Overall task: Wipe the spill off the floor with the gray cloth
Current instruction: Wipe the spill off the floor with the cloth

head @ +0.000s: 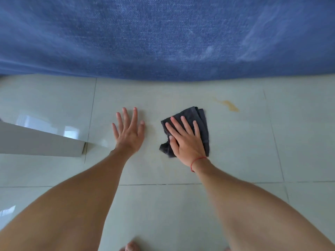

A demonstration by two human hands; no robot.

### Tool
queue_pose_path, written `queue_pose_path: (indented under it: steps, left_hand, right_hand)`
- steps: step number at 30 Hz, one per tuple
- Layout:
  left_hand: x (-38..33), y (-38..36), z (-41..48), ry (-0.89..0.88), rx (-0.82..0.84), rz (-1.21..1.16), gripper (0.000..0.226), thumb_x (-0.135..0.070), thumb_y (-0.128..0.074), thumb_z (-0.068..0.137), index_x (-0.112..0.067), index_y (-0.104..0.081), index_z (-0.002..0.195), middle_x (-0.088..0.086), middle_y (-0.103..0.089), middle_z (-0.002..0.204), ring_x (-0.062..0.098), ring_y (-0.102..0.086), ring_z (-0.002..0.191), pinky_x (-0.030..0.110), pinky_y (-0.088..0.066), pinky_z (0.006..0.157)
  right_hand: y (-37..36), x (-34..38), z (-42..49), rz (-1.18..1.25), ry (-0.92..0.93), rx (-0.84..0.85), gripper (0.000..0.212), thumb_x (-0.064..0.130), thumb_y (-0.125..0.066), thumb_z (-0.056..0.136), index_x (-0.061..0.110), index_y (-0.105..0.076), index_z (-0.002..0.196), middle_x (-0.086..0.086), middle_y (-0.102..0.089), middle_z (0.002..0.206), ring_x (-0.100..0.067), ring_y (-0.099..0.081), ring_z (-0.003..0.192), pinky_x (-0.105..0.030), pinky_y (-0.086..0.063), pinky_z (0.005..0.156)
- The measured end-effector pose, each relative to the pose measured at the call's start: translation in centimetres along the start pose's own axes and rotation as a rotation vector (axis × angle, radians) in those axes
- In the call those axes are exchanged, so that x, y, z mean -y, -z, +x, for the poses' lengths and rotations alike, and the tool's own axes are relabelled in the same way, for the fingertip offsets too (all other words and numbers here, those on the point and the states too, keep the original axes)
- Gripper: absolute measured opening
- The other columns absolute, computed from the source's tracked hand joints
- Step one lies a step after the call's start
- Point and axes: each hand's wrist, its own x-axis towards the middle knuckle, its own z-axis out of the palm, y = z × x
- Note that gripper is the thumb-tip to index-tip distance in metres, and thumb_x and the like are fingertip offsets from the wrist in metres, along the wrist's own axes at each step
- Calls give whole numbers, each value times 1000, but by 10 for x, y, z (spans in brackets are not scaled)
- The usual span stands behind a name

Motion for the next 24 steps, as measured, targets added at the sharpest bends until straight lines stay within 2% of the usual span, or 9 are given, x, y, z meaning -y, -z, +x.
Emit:
queue_pose_path:
  steps: [3, 5, 9, 11, 15, 19, 22, 24]
  left_hand:
    - [17, 12, 6, 111, 55, 75, 61, -53, -16, 98, -39, 10, 151, -1, 24, 160, 22, 23, 147, 51, 13, 118]
    - [23, 13, 7, 126, 92, 86, 61, -55, -15, 98, -42, 13, 150, -3, 26, 159, 22, 24, 147, 52, 13, 118]
    - [26, 10, 10, 113, 104, 65, 59, -53, -15, 98, -44, 13, 149, -5, 28, 159, 22, 26, 147, 51, 16, 116]
    - [27, 11, 12, 114, 109, 58, 58, -51, -15, 99, -44, 13, 149, -5, 29, 158, 22, 27, 146, 51, 17, 115]
    - [28, 10, 13, 111, 116, 48, 57, -47, -14, 100, -45, 13, 149, -5, 30, 158, 21, 28, 146, 51, 18, 115]
    - [29, 11, 14, 116, 129, 46, 56, -46, -13, 99, -46, 14, 148, -5, 31, 158, 21, 29, 145, 50, 19, 115]
    - [30, 11, 13, 122, 136, 51, 56, -46, -13, 99, -46, 15, 148, -4, 31, 158, 21, 29, 145, 51, 19, 115]
    - [29, 13, 12, 119, 145, 56, 56, -46, -13, 99, -46, 15, 148, -4, 31, 157, 21, 29, 145, 51, 18, 116]
  right_hand:
    - [8, -38, -31, -19, -45, 20, 48, 36, -30, 96, 32, -43, 142, 11, -37, 153, -19, -27, 145, -45, -9, 118]
    - [15, -51, -29, -34, -138, 5, 51, 40, -24, 95, 33, -39, 144, 11, -34, 154, -19, -25, 146, -44, -6, 118]
    - [18, -29, 32, 23, -464, -72, 49, 40, -24, 99, 36, -27, 148, 12, -18, 160, -22, -7, 150, -56, 2, 117]
    - [15, -6, 67, 74, -542, -82, 49, 38, -26, 101, 35, -22, 150, 12, -11, 162, -27, 1, 150, -62, 6, 114]
    - [4, 48, 112, 100, -374, -45, 48, 36, -26, 101, 35, -23, 149, 18, -14, 160, -29, 2, 150, -65, 8, 112]
    - [-8, 76, 98, 39, -155, -4, 48, 36, -27, 101, 35, -25, 149, 18, -19, 159, -24, -3, 150, -62, 5, 115]
    - [-9, 59, 55, 2, 71, 12, 47, 34, -32, 99, 31, -37, 146, 15, -32, 155, -23, -21, 147, -56, -7, 118]
    - [-7, 29, 23, -46, 159, 19, 47, 34, -33, 97, 29, -43, 142, 13, -40, 151, -21, -33, 143, -49, -14, 117]
